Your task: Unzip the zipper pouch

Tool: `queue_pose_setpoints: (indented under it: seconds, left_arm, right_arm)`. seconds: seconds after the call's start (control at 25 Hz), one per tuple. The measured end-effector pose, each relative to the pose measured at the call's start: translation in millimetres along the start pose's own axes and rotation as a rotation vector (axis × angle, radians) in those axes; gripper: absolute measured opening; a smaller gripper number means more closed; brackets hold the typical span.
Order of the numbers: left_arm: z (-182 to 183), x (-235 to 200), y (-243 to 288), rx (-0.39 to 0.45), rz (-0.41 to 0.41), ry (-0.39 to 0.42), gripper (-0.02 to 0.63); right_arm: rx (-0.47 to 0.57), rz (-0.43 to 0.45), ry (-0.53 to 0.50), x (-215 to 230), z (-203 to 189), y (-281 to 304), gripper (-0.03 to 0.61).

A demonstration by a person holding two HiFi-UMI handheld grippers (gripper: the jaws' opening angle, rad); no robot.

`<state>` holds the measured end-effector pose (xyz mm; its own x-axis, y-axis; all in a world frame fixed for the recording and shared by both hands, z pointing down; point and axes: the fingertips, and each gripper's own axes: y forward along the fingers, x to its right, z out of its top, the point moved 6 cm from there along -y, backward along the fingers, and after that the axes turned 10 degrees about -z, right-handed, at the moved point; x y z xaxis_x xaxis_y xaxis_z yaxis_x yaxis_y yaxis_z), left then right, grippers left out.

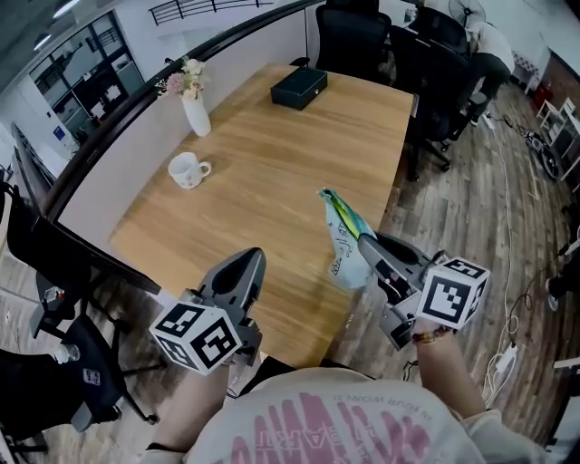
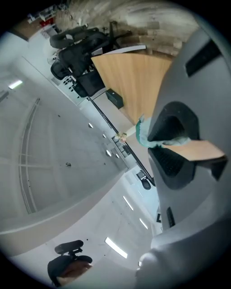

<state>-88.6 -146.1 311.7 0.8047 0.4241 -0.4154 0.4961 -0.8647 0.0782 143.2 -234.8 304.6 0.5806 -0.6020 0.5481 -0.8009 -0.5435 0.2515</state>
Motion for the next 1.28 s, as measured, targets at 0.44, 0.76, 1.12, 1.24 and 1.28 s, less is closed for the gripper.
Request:
queue_pose_setpoints:
  seconds: [0.44, 0.76, 1.12, 1.24, 1.28]
  left_arm:
    - [-32, 35, -17, 0.035, 0.04, -0.017, 0.002]
    - [-36, 47, -23, 0.031, 0.038, -0.018, 0.002]
    - [-26, 48, -26, 0.044, -0.02, -0.013, 0.002]
    - [-21, 41, -30, 0.042, -0.033, -0.017, 0.002]
    - [-20, 39, -32, 0.04, -0.036, -0.018, 0.002]
  right_arm:
    - [0.001, -0.007, 0.012, 1, -20, -24, 0.043]
    - [-0.016, 0.036, 0.032, -4, -33, -40, 0.043]
    - [-0.001, 0.029, 0.007, -26, -38, -45, 0.043]
    - [0.002, 0.024, 0.009, -33, -38, -41, 0.043]
    - [0.002, 0.022, 0.01, -36, -39, -40, 0.043]
